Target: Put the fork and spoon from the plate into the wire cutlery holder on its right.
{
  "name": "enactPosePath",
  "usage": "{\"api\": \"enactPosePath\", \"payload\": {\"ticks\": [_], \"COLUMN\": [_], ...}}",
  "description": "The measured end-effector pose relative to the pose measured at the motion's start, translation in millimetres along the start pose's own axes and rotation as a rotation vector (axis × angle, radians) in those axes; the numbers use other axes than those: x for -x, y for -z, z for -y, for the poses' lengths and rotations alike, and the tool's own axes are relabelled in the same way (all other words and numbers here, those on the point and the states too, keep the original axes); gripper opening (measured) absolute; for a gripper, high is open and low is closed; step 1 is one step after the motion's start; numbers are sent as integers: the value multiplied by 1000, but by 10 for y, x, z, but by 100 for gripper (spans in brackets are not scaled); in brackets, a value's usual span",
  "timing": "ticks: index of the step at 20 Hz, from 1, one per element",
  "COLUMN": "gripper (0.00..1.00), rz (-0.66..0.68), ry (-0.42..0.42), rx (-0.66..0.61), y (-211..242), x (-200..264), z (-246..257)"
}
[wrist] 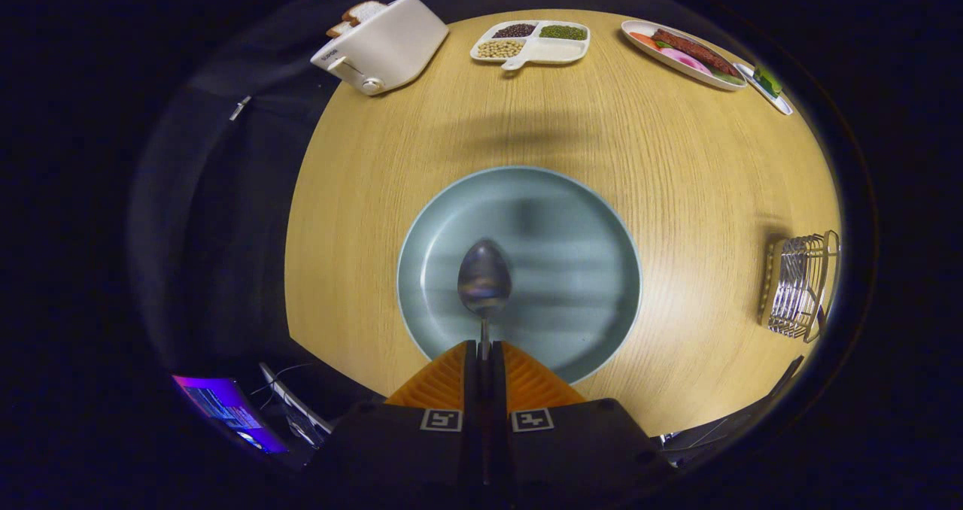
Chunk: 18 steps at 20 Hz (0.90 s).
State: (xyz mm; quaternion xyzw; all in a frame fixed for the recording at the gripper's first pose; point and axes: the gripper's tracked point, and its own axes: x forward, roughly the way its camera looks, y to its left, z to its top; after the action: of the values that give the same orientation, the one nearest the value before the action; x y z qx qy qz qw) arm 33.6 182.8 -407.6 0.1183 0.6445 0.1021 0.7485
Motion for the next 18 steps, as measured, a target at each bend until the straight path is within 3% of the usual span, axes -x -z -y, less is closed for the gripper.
{"api": "enactPosePath", "payload": {"ticks": [7,11,14,18], "gripper": [9,9,9,9], "rz": [52,81,95,94], "ry": [-75,-98,-96,-35], "rx": [-14,-41,-87,-110], "y": [-141,-227,-247,-173], "x": [810,1450,1829,2111], "z": [145,491,831,1406]}}
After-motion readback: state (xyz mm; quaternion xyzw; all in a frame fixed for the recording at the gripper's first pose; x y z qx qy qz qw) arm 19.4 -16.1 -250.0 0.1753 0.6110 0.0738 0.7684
